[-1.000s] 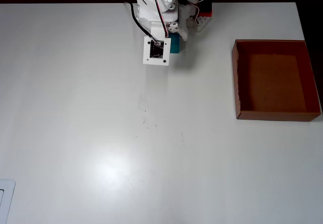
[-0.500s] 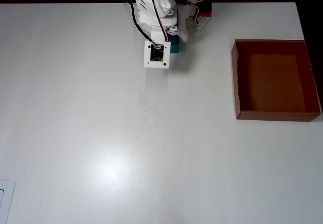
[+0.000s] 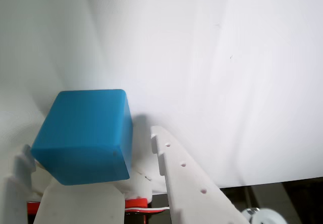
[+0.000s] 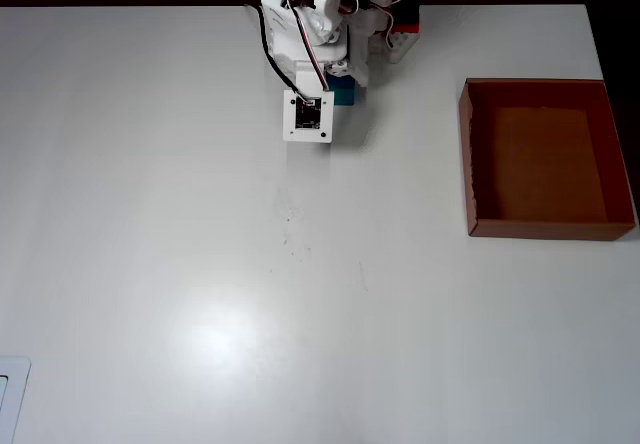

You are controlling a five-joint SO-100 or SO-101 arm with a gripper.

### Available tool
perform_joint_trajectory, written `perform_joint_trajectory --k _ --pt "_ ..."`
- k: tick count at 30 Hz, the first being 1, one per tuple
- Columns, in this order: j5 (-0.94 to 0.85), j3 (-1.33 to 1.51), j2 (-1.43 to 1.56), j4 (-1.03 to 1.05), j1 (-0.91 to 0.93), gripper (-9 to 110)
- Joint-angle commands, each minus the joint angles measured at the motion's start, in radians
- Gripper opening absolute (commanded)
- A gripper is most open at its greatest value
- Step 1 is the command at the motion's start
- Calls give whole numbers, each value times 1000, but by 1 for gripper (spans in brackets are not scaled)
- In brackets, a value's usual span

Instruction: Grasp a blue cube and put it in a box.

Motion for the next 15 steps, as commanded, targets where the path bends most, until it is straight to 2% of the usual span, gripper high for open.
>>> perform_joint_trajectory --k 1,15 --pt "-2 -5 -3 -14 -5 28" --pt "6 23 -12 -44 9 26"
